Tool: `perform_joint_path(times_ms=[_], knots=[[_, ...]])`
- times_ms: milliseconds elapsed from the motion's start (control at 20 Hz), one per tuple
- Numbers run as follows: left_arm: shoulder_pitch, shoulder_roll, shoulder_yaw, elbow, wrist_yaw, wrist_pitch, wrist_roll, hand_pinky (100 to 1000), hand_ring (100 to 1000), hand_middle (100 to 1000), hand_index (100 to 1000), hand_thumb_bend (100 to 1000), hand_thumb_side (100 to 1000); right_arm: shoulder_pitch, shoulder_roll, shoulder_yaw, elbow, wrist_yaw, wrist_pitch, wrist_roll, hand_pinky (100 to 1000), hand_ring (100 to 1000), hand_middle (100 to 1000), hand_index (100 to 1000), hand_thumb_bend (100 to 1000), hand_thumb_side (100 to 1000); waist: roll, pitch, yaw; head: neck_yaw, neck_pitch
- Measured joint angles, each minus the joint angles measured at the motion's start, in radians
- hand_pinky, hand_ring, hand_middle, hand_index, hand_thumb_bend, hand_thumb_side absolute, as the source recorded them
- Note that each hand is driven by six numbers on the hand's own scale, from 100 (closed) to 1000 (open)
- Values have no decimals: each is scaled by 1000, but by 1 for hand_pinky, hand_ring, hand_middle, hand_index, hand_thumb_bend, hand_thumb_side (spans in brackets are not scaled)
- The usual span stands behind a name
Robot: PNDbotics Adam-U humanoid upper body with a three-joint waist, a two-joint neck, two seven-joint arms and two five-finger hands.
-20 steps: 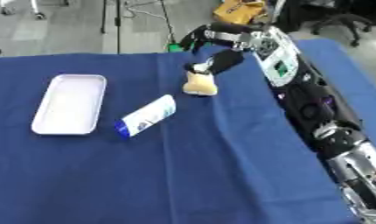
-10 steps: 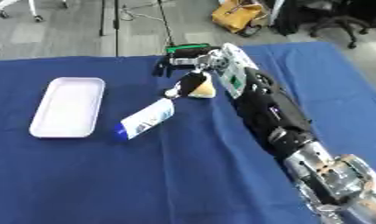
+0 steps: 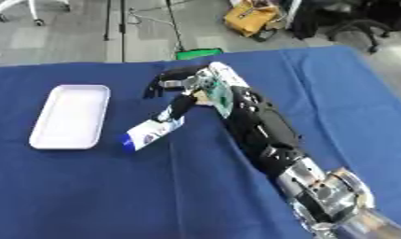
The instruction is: Pick up objects on the table and place them in the box.
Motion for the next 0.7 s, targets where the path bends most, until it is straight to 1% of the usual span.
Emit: perform_joint_path(times_ms=[150,350,550,700], knots=[[0,0,0,1,1,0,0,701,651,765,891,535,893,-5,-1,2,-5,-4,-3,-3,889,829,823,906,339,486,0,0,-2,0,0],[0,0,0,2,2,0,0,701,652,765,891,535,894,-30,-23,12,-47,-46,5,5,890,840,830,905,354,488,0,0,-11,-1,0],[0,0,0,2,2,0,0,701,652,765,891,535,893,-30,-57,47,-101,-97,29,29,889,852,836,905,373,517,0,0,-19,0,0],[0,0,0,2,2,0,0,701,652,765,891,535,893,-10,-66,81,-131,-119,55,55,888,857,839,905,381,535,0,0,-20,0,0]])
